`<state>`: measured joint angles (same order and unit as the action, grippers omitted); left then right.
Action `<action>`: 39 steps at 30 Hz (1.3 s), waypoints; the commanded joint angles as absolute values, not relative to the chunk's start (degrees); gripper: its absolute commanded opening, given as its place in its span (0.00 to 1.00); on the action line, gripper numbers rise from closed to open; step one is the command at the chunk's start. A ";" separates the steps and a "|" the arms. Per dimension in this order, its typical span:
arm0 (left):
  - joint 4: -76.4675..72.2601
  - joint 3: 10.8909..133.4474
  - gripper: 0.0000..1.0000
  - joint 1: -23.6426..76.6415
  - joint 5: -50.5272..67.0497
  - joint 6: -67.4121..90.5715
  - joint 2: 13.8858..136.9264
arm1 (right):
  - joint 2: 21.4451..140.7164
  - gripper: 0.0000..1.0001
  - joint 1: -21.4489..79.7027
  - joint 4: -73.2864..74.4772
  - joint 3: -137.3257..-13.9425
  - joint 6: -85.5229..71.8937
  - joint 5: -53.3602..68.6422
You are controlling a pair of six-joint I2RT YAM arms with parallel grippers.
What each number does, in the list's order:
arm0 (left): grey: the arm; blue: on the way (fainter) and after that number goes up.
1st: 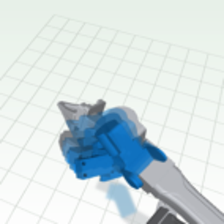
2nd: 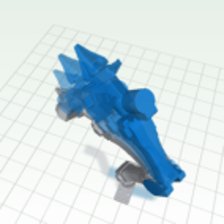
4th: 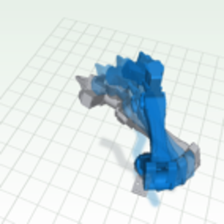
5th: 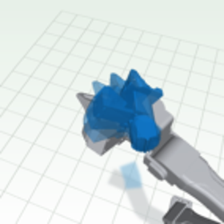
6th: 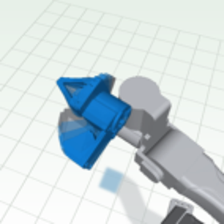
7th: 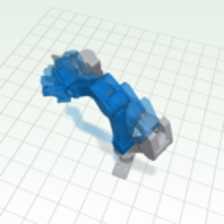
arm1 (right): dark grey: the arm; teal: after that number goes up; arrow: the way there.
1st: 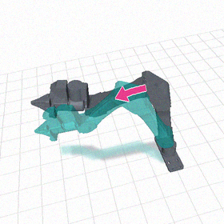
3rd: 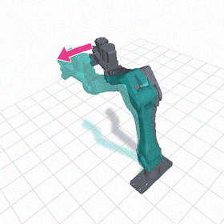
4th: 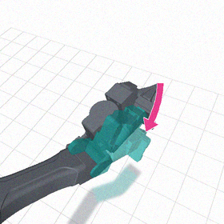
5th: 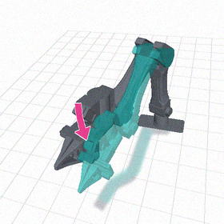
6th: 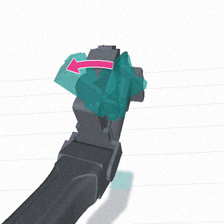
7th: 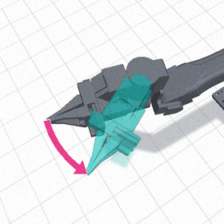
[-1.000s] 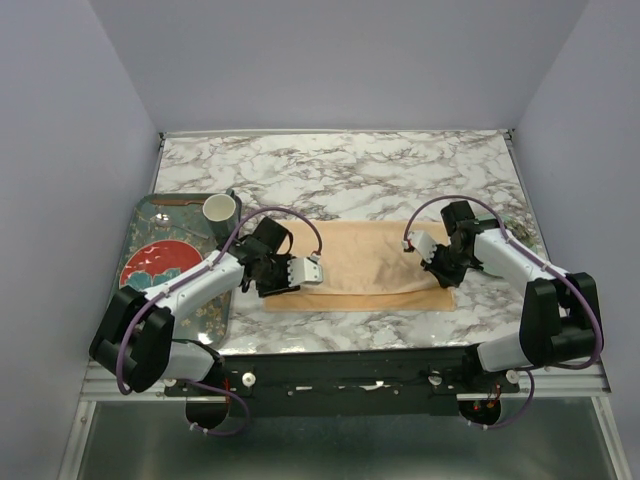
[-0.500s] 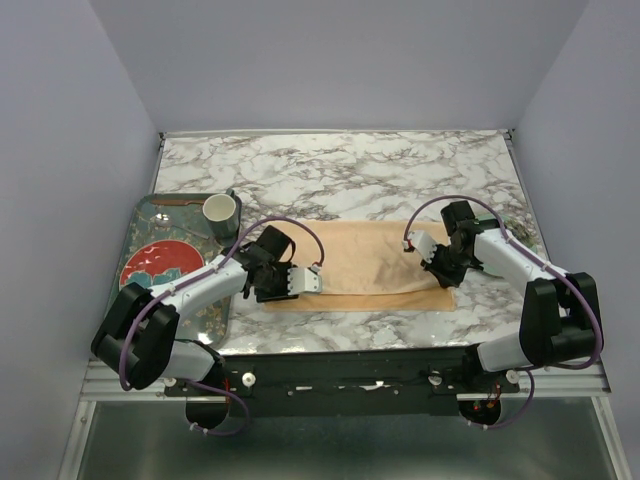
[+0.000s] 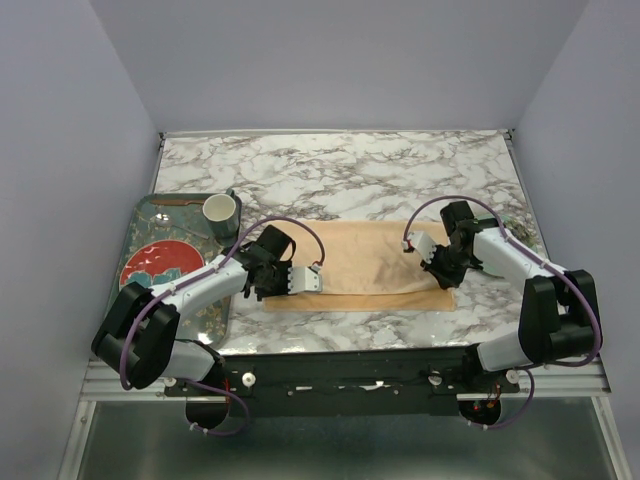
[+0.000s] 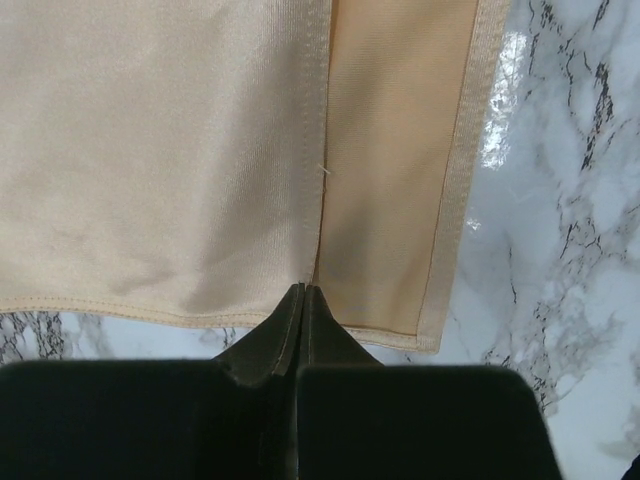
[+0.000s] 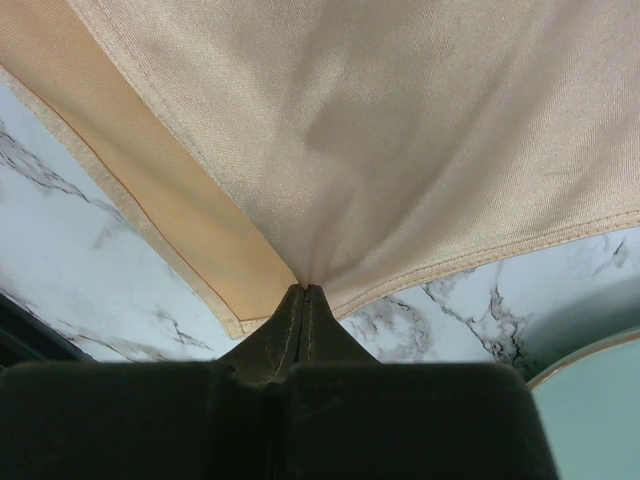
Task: Fold the napkin into a case and place the utensils inside
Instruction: Smooth out the rectangle-folded napkin at the center of the board.
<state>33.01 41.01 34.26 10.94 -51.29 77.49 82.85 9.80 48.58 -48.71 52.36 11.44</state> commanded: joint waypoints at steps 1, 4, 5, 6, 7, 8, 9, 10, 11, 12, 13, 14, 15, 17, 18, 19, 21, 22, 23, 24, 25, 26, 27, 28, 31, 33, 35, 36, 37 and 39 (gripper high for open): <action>33.57 42.01 0.00 34.45 11.25 -52.12 76.91 | 83.58 0.01 10.11 49.92 -50.54 51.77 13.01; 34.80 42.54 0.00 34.45 11.86 -52.29 76.38 | 83.50 0.01 10.19 50.36 -50.89 51.77 13.10; 35.15 42.80 0.00 34.45 12.13 -52.29 76.20 | 83.32 0.01 10.11 50.54 -50.98 51.77 13.27; 35.59 43.06 0.00 34.45 12.48 -52.29 75.51 | 83.15 0.01 10.11 50.80 -51.15 51.77 13.27; 36.03 43.15 0.00 34.45 12.83 -52.29 74.98 | 82.80 0.01 10.11 51.32 -51.24 51.85 13.36; 36.30 43.24 0.00 34.37 13.01 -52.29 74.62 | 82.62 0.01 10.11 51.59 -51.41 51.86 13.62; 36.56 43.33 0.00 34.45 13.62 -52.21 73.66 | 82.36 0.01 10.11 51.85 -51.24 51.94 13.88; 37.26 43.42 0.00 34.45 13.88 -52.38 73.39 | 82.09 0.01 10.11 52.38 -51.07 51.94 14.06; 37.61 43.42 0.00 34.45 14.06 -52.38 73.04 | 81.57 0.01 10.11 52.47 -50.63 52.03 14.24; 37.97 43.42 0.00 34.45 14.24 -52.38 72.43 | 81.39 0.01 10.11 52.56 -50.45 52.12 14.24; 38.75 43.42 0.00 34.45 14.41 -52.38 72.25 | 81.30 0.01 10.11 52.82 -50.19 52.29 14.15; 39.19 43.42 0.00 34.45 14.59 -52.64 72.07 | 80.86 0.01 10.11 52.91 -49.84 52.38 14.06; 39.46 43.16 0.00 34.45 14.59 -52.65 71.72 | 80.69 0.01 10.11 53.00 -49.57 52.47 14.06; 39.99 42.89 0.00 34.45 14.77 -52.65 71.28 | 80.16 0.01 10.02 53.26 -49.13 52.65 14.32; 39.90 42.46 0.00 34.45 14.59 -52.56 71.02 | 79.90 0.01 10.11 53.35 -48.70 52.65 14.41; 38.77 42.19 0.00 34.45 14.24 -52.12 70.93 | 79.81 0.01 10.11 53.00 -48.60 52.65 14.41; 37.71 41.84 0.04 34.45 12.75 -51.24 71.71 | 80.33 0.01 10.11 52.82 -48.34 52.38 14.50; 36.66 41.75 0.09 34.45 12.14 -50.98 72.07 | 80.51 0.01 10.11 52.56 -48.43 52.21 14.59; 36.04 41.66 0.15 34.45 11.08 -50.89 72.42 | 80.77 0.01 10.11 52.38 -48.43 51.95 14.68; 35.77 41.75 0.22 34.45 10.81 -50.98 73.20 | 80.95 0.01 10.11 52.30 -48.51 51.94 14.68; 35.60 42.01 0.26 34.45 10.72 -51.15 73.56 | 81.21 0.01 10.11 52.21 -48.60 51.94 14.59; 35.68 42.19 0.28 34.54 10.72 -51.41 73.83 | 81.30 0.01 10.11 52.12 -48.60 51.94 14.50; 35.60 42.45 0.33 34.63 10.72 -51.42 74.35 | 81.30 0.01 10.11 52.21 -48.60 51.94 14.50; 35.77 42.36 0.34 34.72 10.72 -52.03 74.62 | 81.21 0.01 10.11 52.03 -48.52 52.03 14.33; 35.77 42.19 0.39 35.16 9.93 -53.25 75.76 | 81.12 0.01 10.11 52.03 -48.34 52.12 14.15; 35.77 41.75 0.40 35.16 9.76 -53.87 76.64 | 81.12 0.01 10.11 51.86 -48.51 52.21 14.15; 35.33 41.49 0.40 35.24 9.05 -54.57 77.08 | 81.38 0.01 10.11 51.86 -48.51 52.12 14.24; 35.16 41.22 0.40 35.24 8.88 -54.75 77.52 | 81.39 0.01 10.11 51.86 -48.60 52.21 14.24; 34.37 41.05 0.40 35.24 8.35 -54.84 77.69 | 81.47 0.01 10.11 51.94 -48.69 52.21 14.24; 33.75 40.96 0.40 35.24 7.82 -55.11 78.57 | 81.56 0.01 10.11 51.86 -48.78 52.29 14.24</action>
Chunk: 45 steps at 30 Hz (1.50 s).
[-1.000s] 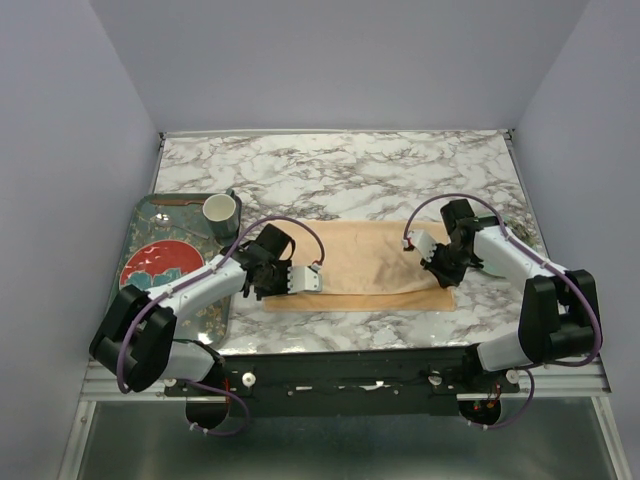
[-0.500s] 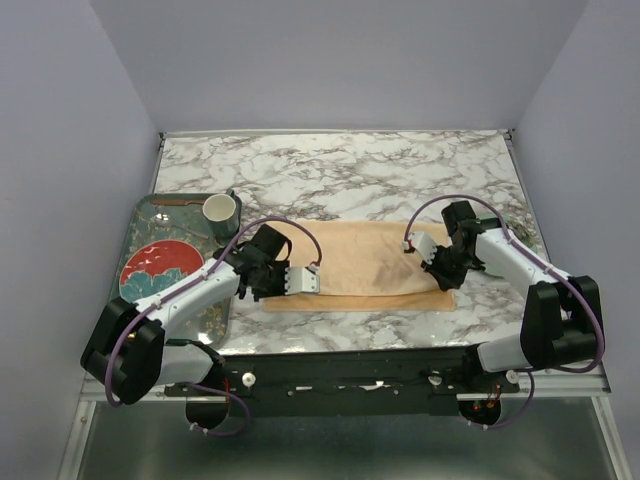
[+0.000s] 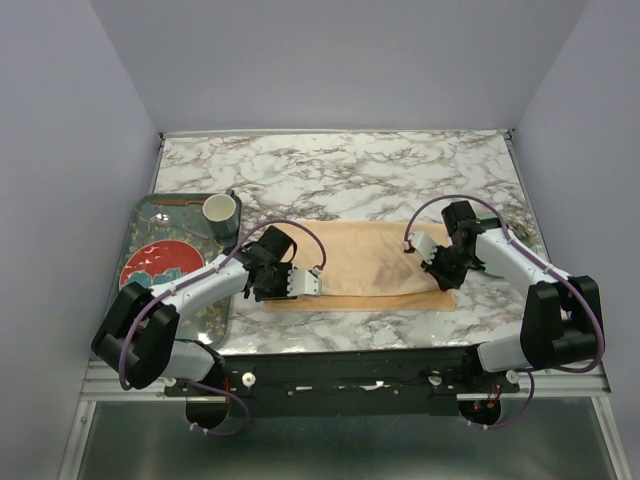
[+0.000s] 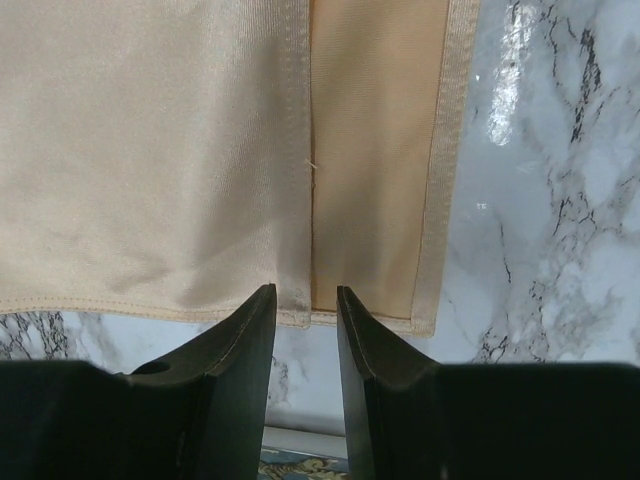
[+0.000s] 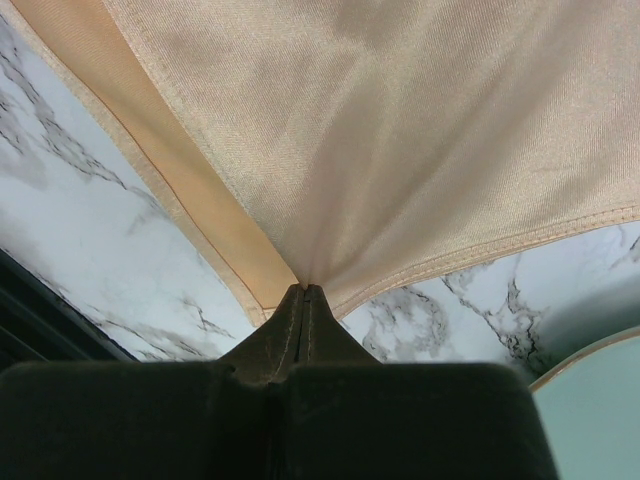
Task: Fold the napkin into a case and place the utensils inside
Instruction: Smooth out the rectangle-folded napkin at the center of the board.
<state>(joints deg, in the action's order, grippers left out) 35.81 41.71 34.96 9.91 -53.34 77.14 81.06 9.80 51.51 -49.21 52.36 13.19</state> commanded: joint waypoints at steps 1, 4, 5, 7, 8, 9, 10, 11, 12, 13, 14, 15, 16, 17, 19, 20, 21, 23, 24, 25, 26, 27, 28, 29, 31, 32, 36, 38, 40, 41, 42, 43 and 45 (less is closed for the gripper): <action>33.49 40.96 0.40 35.24 7.65 -55.19 78.75 | 81.74 0.01 10.11 51.94 -48.78 52.29 14.15; 33.40 41.48 0.39 35.24 7.82 -55.11 79.80 | 81.83 0.01 10.19 52.03 -48.78 52.47 14.15; 33.31 41.66 0.39 35.24 7.91 -55.11 79.98 | 81.91 0.01 10.11 52.12 -48.78 52.56 14.32; 33.31 41.92 0.37 35.24 8.00 -55.28 80.59 | 82.00 0.01 10.11 51.94 -48.69 52.56 14.33; 33.31 42.01 0.36 35.24 8.00 -55.37 80.60 | 82.00 0.01 10.11 52.03 -48.69 52.65 14.33; 33.48 42.19 0.33 35.24 8.00 -55.37 80.68 | 82.00 0.01 10.11 52.03 -48.69 52.65 14.33; 33.49 42.36 0.31 35.24 8.09 -55.55 80.68 | 82.09 0.01 10.11 52.03 -48.69 52.65 14.33; 33.66 42.45 0.29 35.24 8.17 -55.55 80.68 | 82.09 0.01 10.11 52.03 -48.69 52.82 14.15; 33.75 42.71 0.24 35.24 8.43 -55.55 80.51 | 82.09 0.01 10.11 52.03 -48.69 52.82 14.15; 34.19 42.80 0.21 35.24 8.61 -55.63 80.33 | 82.09 0.01 10.19 52.03 -48.69 52.91 14.15; 34.45 42.98 0.19 35.24 8.87 -55.63 80.25 | 82.09 0.01 10.11 52.12 -48.69 52.91 14.24; 34.80 43.33 0.16 35.24 9.05 -55.46 79.98 | 82.18 0.01 10.11 52.12 -48.69 52.91 14.24; 35.07 43.50 0.14 35.24 9.31 -55.28 79.89 | 82.18 0.01 10.19 52.03 -48.69 52.91 14.24; 35.16 43.59 0.13 35.24 9.40 -54.94 79.72 | 82.18 0.01 10.11 52.03 -48.78 52.91 14.33; 35.42 43.59 0.07 35.16 9.40 -54.93 79.37 | 82.18 0.01 10.11 52.12 -48.78 53.00 14.33; 35.51 43.59 0.05 35.24 9.49 -54.93 79.19 | 82.18 0.01 10.19 52.21 -48.87 53.00 14.33; 35.59 43.51 0.01 35.24 9.32 -54.93 79.19 | 82.09 0.01 10.11 52.12 -48.87 53.09 14.24; 35.77 43.51 0.00 35.24 9.23 -54.84 78.66 | 82.00 0.01 10.11 52.38 -48.95 53.17 14.06; 35.95 43.77 0.00 35.24 9.40 -54.67 78.49 | 81.91 0.01 10.11 52.47 -49.04 53.17 13.98; 36.56 44.12 0.00 35.24 9.58 -54.49 77.96 | 81.57 0.01 10.11 52.64 -49.22 53.17 13.89; 37.00 44.30 0.00 35.24 10.28 -54.41 77.52 | 81.30 0.01 10.11 52.99 -49.22 53.26 13.89; 37.52 44.73 0.00 35.24 10.63 -54.23 77.08 | 81.04 0.01 10.11 53.26 -49.22 53.35 14.06; 38.66 44.82 0.00 35.24 10.98 -54.14 75.86 | 80.34 0.01 10.02 53.70 -49.31 53.44 14.06; 39.19 44.82 0.00 35.24 11.33 -54.14 75.15 | 79.98 0.01 10.11 53.96 -49.13 53.35 14.15; 40.68 44.21 0.00 35.24 12.39 -54.05 72.79 | 79.28 0.01 10.11 54.66 -48.78 53.53 14.24; 41.04 43.69 0.00 35.24 12.65 -54.05 72.08 | 78.67 0.01 10.11 54.84 -48.17 53.61 14.33; 41.40 41.23 0.00 35.24 12.92 -53.53 69.35 | 77.26 0.01 10.19 55.11 -46.24 53.88 14.41; 41.48 40.96 0.00 35.51 13.36 -51.61 69.43 | 77.17 0.01 10.11 54.76 -45.53 53.70 14.50; 41.40 40.61 0.00 36.12 14.15 -50.37 69.52 | 77.43 0.01 10.11 54.32 -44.65 53.44 14.59; 41.31 40.52 0.00 36.21 14.15 -49.75 69.35 | 77.34 0.01 10.11 54.23 -44.39 53.44 14.50; 41.05 40.43 0.00 36.47 14.15 -49.14 69.35 | 77.43 0.01 10.11 53.97 -44.12 53.26 14.50; 40.96 39.99 0.00 36.74 14.24 -49.04 69.17 | 77.52 0.01 10.11 53.53 -43.69 53.26 14.41; 40.69 39.64 0.00 36.91 13.97 -48.87 69.17 | 77.69 0.01 10.11 53.09 -43.33 53.09 14.15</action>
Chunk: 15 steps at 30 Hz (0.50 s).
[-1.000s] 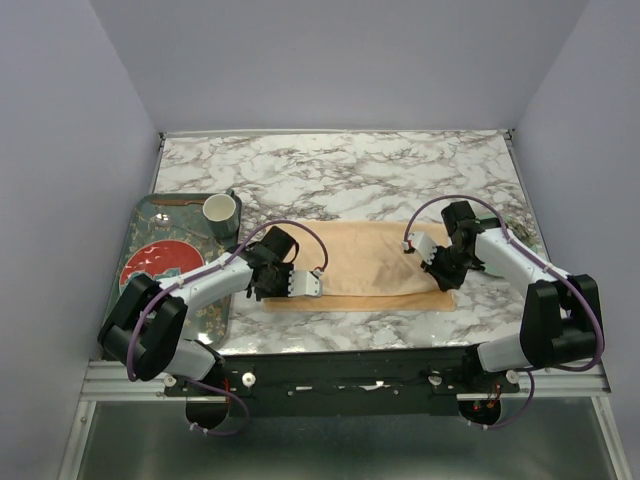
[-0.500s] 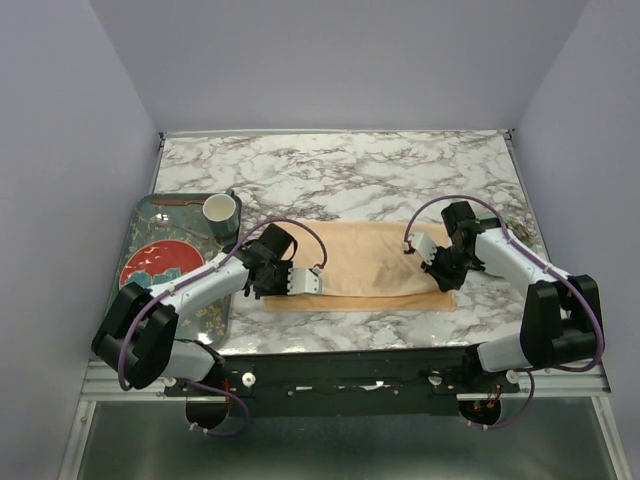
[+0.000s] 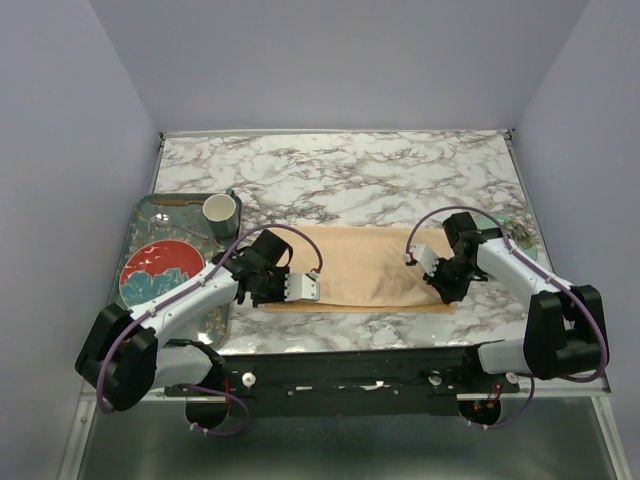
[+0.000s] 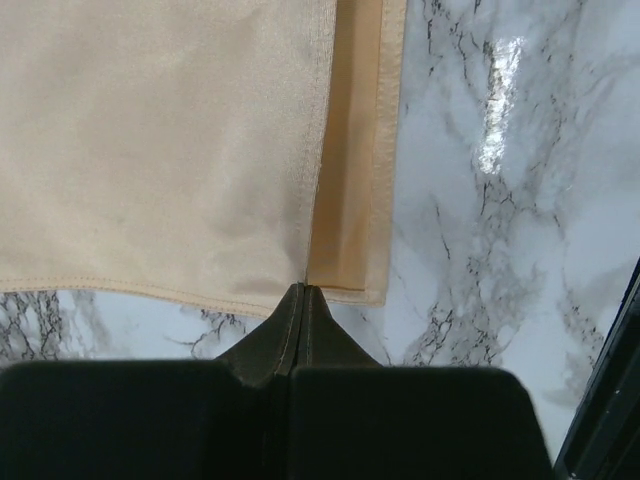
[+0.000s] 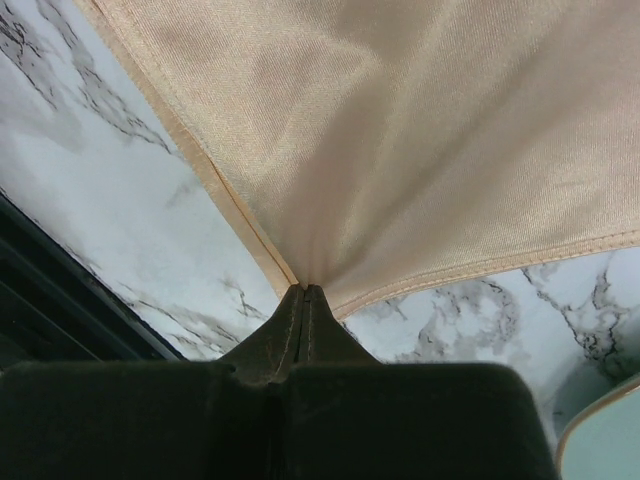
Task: Fold the napkin into a case and place the utensils inside
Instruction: Smooth out the rectangle-folded napkin at the center of the board.
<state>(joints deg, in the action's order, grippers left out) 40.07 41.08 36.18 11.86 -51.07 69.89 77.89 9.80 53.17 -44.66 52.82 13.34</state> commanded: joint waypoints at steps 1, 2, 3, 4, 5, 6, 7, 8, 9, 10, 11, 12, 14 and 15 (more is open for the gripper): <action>40.61 39.20 0.00 37.00 13.71 -48.78 69.43 | 78.13 0.01 10.11 52.48 -42.81 53.09 13.98; 40.34 38.85 0.00 37.09 13.45 -48.78 69.61 | 78.40 0.01 10.11 52.04 -42.54 53.09 13.71; 40.25 38.76 0.00 37.09 13.45 -48.87 69.70 | 78.66 0.01 10.11 51.68 -42.37 53.00 13.36; 40.17 38.32 0.00 37.09 13.27 -48.78 70.22 | 79.45 0.01 10.11 50.90 -42.28 53.00 13.19; 39.99 38.23 0.00 37.00 13.27 -48.61 70.49 | 79.63 0.01 10.11 50.63 -42.28 52.82 13.10; 39.99 38.15 0.00 37.09 13.27 -48.60 70.66 | 79.89 0.01 10.02 50.54 -42.45 52.47 13.18; 39.99 37.97 0.00 37.00 13.27 -48.34 71.01 | 80.15 0.01 10.11 50.45 -42.71 52.30 13.36; 40.08 37.79 0.00 37.18 13.18 -48.25 71.10 | 80.50 0.01 10.02 50.28 -43.06 52.21 13.45; 39.99 37.71 0.00 37.09 13.27 -48.16 71.19 | 80.77 0.01 10.11 50.27 -43.24 52.12 13.45; 39.99 37.62 0.00 37.09 13.27 -48.25 71.10 | 80.77 0.01 10.11 50.27 -43.42 52.12 13.53; 39.90 37.53 0.00 37.09 13.27 -48.25 71.10 | 80.95 0.01 10.11 50.27 -43.50 52.21 13.45; 39.99 37.44 0.00 37.09 13.36 -48.34 71.02 | 81.03 0.01 10.11 50.45 -43.51 52.29 13.45; 39.90 37.44 0.00 37.27 13.27 -48.25 71.37 | 81.21 0.01 10.11 50.45 -43.59 52.47 13.36; 39.90 37.35 0.00 37.18 13.27 -48.25 71.54 | 81.30 0.01 10.11 50.54 -43.59 52.64 13.10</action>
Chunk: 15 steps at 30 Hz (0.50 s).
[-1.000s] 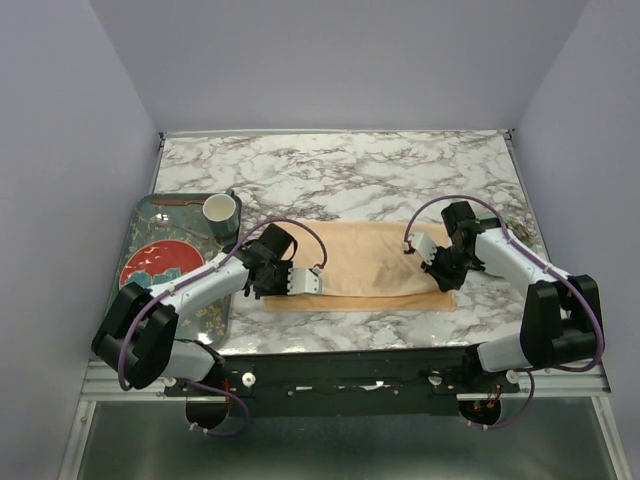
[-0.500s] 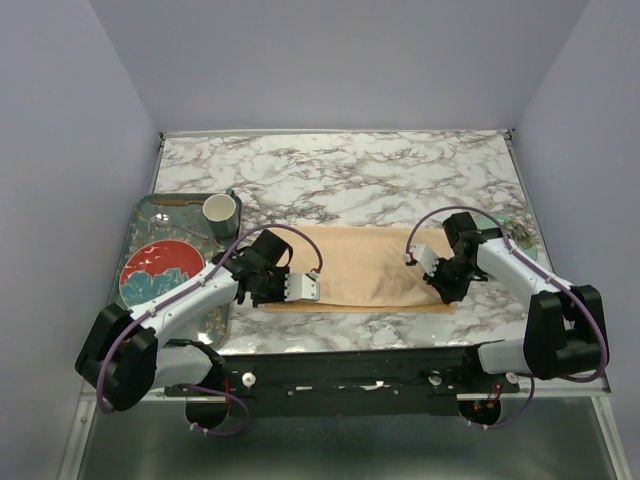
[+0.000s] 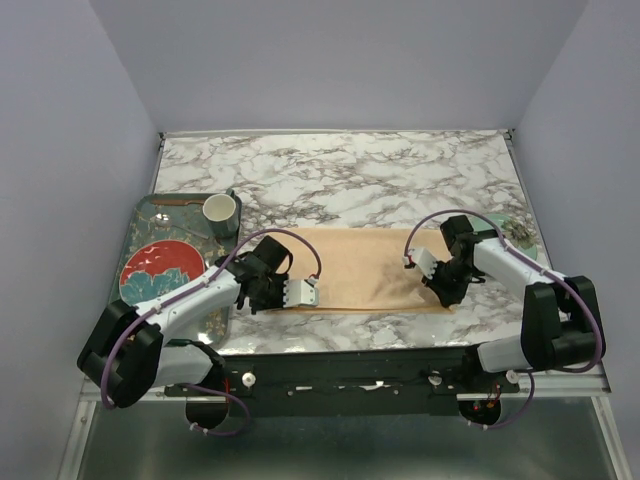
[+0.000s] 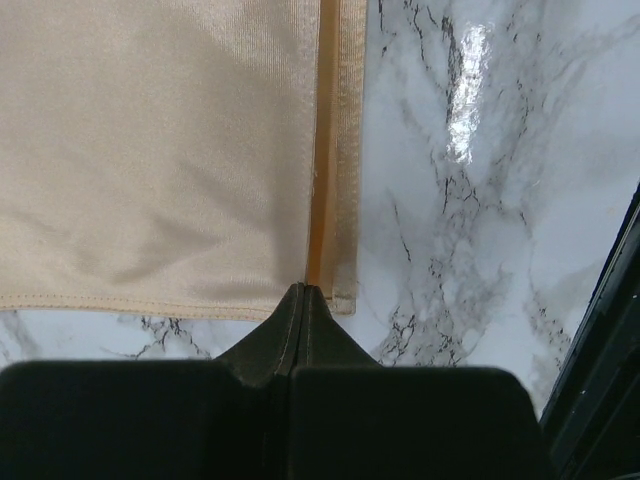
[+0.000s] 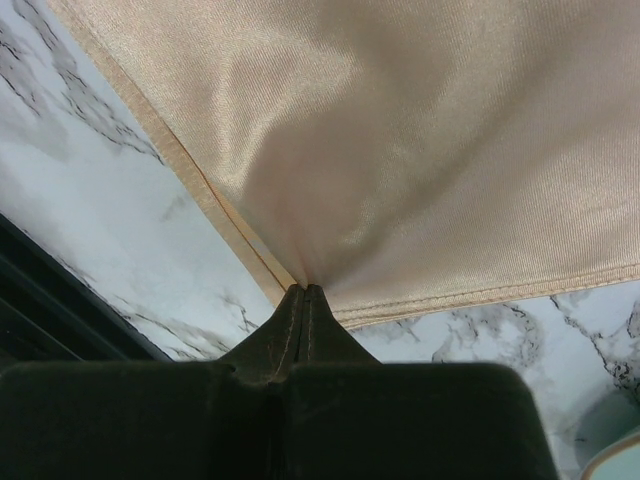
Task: Fold the napkin into a case and place the utensils inside
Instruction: Smooth out the rectangle-folded napkin at the center of the board.
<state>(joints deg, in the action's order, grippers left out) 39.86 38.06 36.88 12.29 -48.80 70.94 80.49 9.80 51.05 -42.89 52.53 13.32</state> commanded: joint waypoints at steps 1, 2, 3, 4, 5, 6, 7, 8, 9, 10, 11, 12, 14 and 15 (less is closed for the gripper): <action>39.90 37.44 0.00 37.18 13.27 -48.25 71.89 | 81.39 0.01 10.11 50.54 -43.59 52.65 13.10; 39.90 37.44 0.00 37.26 13.36 -48.08 72.07 | 81.39 0.01 10.11 50.54 -43.59 52.65 13.01; 39.99 37.62 0.00 37.35 13.53 -47.90 72.07 | 81.47 0.01 10.11 50.54 -43.68 52.65 12.83; 39.90 37.70 0.00 37.44 13.71 -47.73 72.24 | 81.56 0.01 10.11 50.62 -43.77 52.73 12.83; 40.16 37.79 0.00 37.62 13.88 -47.72 72.07 | 81.48 0.01 10.11 50.62 -43.94 52.73 12.75; 40.34 37.79 0.00 37.70 13.97 -47.72 72.07 | 81.47 0.01 10.11 50.80 -44.03 52.82 12.74; 40.60 37.88 0.00 37.79 13.97 -47.64 71.64 | 81.21 0.01 10.11 51.24 -44.12 52.82 12.66; 40.78 37.97 0.00 37.88 14.15 -47.64 71.46 | 80.95 0.01 10.11 51.41 -44.56 52.82 12.66; 41.13 38.14 0.00 37.97 14.24 -47.55 71.11 | 80.69 0.01 10.11 51.59 -44.73 53.00 12.66; 41.39 38.23 0.00 37.97 14.41 -47.72 70.76 | 80.42 0.01 10.11 51.94 -44.91 53.17 12.57; 42.01 38.41 0.00 37.97 14.59 -47.81 70.58 | 80.16 0.01 10.11 52.12 -45.09 53.26 12.66; 42.19 38.32 0.00 37.97 14.59 -47.81 70.32 | 80.07 0.01 10.11 52.21 -45.26 53.44 12.57; 42.80 38.41 0.00 37.97 14.50 -48.42 70.31 | 80.59 0.01 10.11 52.21 -45.26 53.61 12.39; 43.06 38.41 0.00 37.97 14.33 -48.43 70.31 | 80.68 0.01 10.11 52.12 -45.00 53.79 12.22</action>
<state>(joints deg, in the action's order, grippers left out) 40.49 38.02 37.63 12.80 -48.18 71.46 80.93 9.80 51.20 -43.86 52.62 13.26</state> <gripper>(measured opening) 0.008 0.012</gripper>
